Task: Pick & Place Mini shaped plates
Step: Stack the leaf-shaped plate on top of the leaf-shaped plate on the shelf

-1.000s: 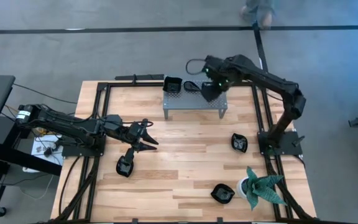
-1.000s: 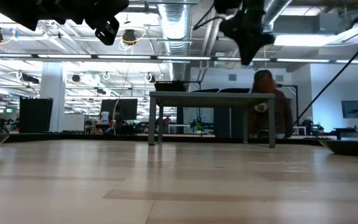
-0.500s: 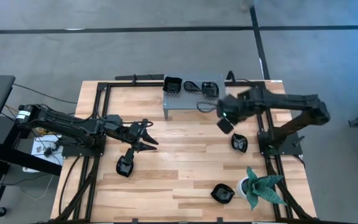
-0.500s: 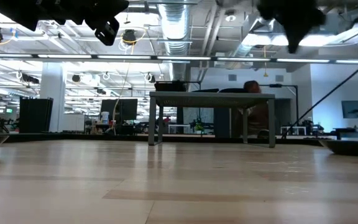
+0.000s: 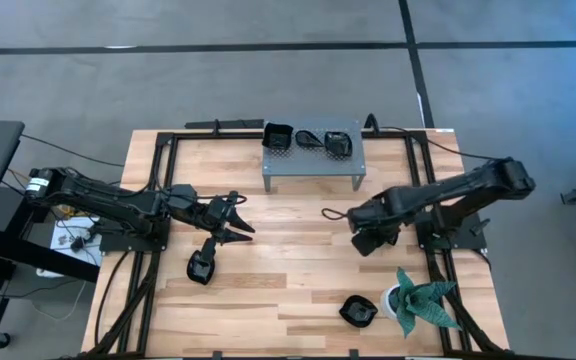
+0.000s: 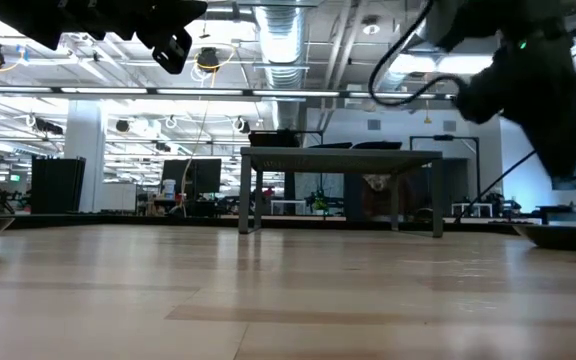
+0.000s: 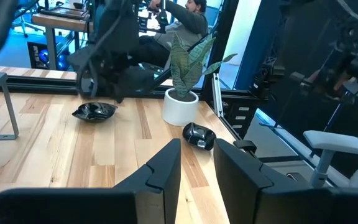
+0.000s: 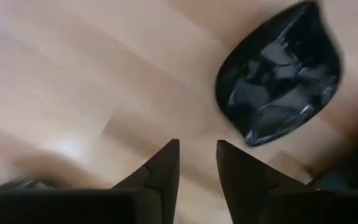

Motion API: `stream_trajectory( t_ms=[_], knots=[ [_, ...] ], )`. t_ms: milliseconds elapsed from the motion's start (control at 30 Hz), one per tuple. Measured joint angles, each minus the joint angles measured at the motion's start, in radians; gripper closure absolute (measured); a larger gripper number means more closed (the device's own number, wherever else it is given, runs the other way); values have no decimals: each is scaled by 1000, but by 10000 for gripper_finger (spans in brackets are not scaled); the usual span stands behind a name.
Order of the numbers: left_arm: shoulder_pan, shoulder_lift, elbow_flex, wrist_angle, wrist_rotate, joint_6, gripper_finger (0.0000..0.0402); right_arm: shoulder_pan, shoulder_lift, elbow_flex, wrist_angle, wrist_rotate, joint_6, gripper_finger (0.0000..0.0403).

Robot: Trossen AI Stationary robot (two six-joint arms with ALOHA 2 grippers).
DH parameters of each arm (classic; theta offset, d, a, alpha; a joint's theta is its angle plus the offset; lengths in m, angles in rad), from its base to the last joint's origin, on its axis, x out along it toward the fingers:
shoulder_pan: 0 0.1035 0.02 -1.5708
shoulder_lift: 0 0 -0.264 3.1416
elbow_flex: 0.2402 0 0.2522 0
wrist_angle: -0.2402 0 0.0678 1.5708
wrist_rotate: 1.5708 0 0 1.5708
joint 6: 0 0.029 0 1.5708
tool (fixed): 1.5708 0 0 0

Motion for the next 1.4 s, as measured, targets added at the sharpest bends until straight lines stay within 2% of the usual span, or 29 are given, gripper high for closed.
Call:
stream_trajectory(
  t_ms=[67, 133, 433, 633, 767, 967, 1167, 1300, 1400],
  knots=[
    [0, 0, 0, 0, 0, 0, 304, -1, 40, 0, 2, 59, -11, 292],
    [0, 0, 0, 0, 0, 0, 304, -3, 81, 0, 4, 76, -14, 284],
    [0, 0, 0, 1, 0, 0, 304, -18, 267, 1, 24, 22, -42, 243],
    [0, 0, 0, 3, 0, 0, 304, -30, 352, 1, 33, 13, -116, 233],
    [0, 0, 0, 4, 0, 0, 304, -41, 386, 4, 27, 3, -138, 269],
    [0, 0, 0, 4, 0, 0, 304, -45, 377, 28, -18, 5, -225, 387],
    [0, 0, 0, 6, 0, 27, 304, -49, 324, 181, -148, 2, -248, 391],
    [0, 0, 0, 7, 0, 58, 304, -51, 278, 334, -229, 72, -270, 398],
    [0, 0, 0, 7, 0, 60, 304, -49, 236, 459, -254, 182, -304, 398]
  ],
)
